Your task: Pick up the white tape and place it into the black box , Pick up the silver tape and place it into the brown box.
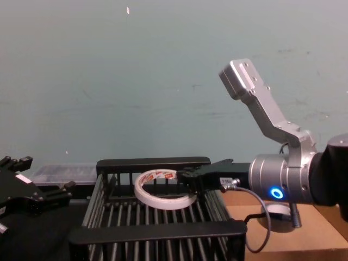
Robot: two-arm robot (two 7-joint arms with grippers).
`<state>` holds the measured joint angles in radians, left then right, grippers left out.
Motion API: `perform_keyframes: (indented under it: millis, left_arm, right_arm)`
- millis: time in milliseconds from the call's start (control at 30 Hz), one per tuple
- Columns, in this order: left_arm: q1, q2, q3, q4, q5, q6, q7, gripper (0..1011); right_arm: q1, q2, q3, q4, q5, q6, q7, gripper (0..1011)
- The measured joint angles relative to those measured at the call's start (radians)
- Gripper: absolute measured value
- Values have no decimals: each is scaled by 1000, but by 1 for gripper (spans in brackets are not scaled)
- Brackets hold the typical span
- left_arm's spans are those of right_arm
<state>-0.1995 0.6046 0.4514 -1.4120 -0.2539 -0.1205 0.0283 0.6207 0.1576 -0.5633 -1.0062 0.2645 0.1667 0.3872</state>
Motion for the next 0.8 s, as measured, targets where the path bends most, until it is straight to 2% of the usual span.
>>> perform_keyframes:
  millis: [233, 333, 433, 467, 500, 800]
  left_arm:
    - [0, 0, 0, 0, 0, 0, 0, 1001]
    - [0, 0, 0, 0, 0, 0, 0, 1001]
    - [0, 0, 0, 0, 0, 0, 0, 1001]
    - [0, 0, 0, 0, 0, 0, 0, 1001]
    - [0, 0, 0, 0, 0, 0, 0, 1001]
    - [0, 0, 0, 0, 0, 0, 0, 1001]
  right_arm:
    - [-1, 2, 0, -2, 2, -1, 1, 100]
    - [-1, 2, 0, -3, 3, -2, 1, 135]
    - [-1, 3, -1, -4, 4, -3, 1, 237]
    - [-1, 3, -1, -4, 4, -3, 1, 237]
    - [-2, 3, -1, -4, 4, -3, 1, 294]
    - [-2, 4, -1, -5, 5, -4, 2, 578]
